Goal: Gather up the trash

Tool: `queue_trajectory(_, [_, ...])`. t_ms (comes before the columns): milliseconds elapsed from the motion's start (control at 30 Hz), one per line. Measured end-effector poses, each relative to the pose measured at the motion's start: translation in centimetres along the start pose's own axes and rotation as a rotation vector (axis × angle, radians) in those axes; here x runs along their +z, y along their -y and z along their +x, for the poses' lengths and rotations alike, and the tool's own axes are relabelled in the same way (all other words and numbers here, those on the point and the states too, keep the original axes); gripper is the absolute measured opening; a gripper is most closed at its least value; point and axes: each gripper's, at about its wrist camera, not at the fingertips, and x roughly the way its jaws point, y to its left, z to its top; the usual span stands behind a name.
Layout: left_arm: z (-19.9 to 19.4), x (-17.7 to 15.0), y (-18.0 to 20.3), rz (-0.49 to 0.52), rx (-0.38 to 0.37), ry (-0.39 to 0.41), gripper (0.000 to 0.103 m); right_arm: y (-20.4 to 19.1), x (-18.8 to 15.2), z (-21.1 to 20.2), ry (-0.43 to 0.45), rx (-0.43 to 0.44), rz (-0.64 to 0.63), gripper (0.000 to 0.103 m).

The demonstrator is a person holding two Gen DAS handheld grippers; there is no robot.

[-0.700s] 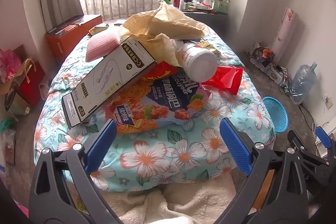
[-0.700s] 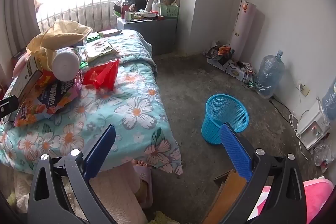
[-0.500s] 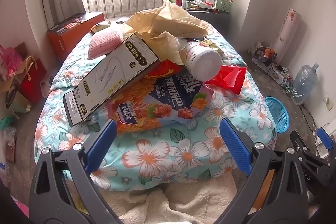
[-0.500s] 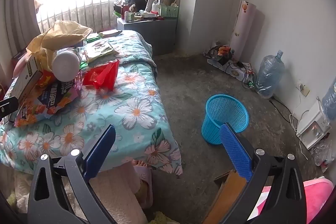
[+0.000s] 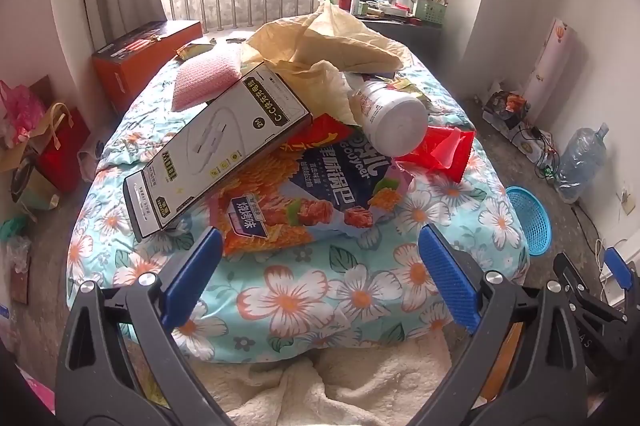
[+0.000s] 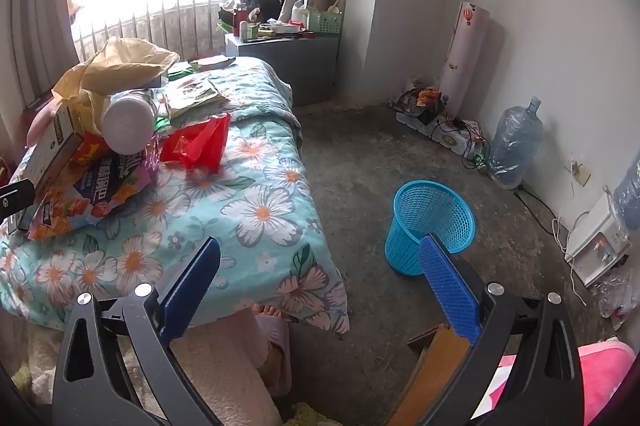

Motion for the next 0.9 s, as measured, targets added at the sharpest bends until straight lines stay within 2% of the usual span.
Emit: queue_trajectory(900, [0.21, 0.02, -0.33, -0.004, 0.006, -0.008, 0.094, -0.26, -0.04, 0.05, 0.007, 0.002, 0.0, 0.097])
